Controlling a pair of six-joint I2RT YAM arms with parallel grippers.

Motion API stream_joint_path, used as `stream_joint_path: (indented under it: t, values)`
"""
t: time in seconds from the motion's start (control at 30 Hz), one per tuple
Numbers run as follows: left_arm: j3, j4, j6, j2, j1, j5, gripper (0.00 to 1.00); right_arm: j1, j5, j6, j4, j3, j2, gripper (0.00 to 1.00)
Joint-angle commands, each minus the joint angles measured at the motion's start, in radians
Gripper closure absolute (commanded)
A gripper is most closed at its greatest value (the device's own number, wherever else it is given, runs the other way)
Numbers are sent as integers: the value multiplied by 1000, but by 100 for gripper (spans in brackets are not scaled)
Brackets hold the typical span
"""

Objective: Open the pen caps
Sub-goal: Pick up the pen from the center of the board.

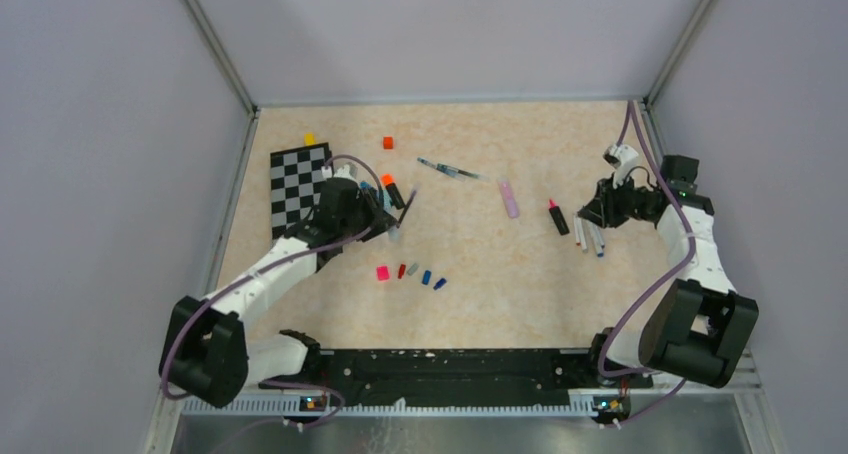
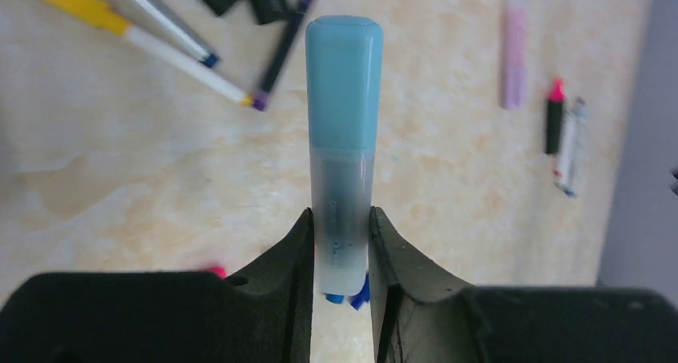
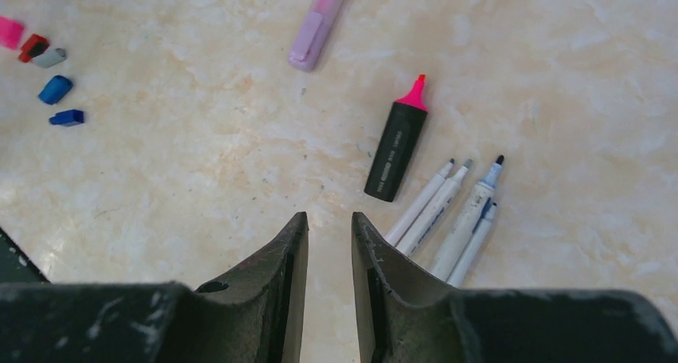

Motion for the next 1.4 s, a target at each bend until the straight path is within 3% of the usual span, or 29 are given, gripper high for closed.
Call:
stream_joint_path:
  t: [0.0,0.1,0.2,0.37,0.53,0.77,1.0,1.1,1.37]
  values:
    - [-180,498,121,-133,-2,382,100,-7,-222,-127,-65,-19,-70,74]
    - [-303,783,58,-154,-27,505,100,9,-345,-178,-96,-47,-105,67]
    - [-341,983,26,-122,-95,524,100,49,-440,-181,-87,-77,-144,57]
    - [-304,1144,45,-18,-274,412,100,202,-460,-15,70,-127,-195,50]
    - [-250,1224,47,100,-380,253,100,301,-443,195,265,-173,-204,46]
    - [-150,1062,-45,186,-477,-74,100,400,-405,457,503,-251,-212,39]
    - [-1,701,-249,233,-552,-348,100,515,-274,425,497,-246,-177,36]
    - [42,617,-304,246,-582,-408,100,550,-201,434,533,-255,-172,36]
    - [79,600,-366,277,-619,-443,100,590,-102,524,666,-293,-152,36]
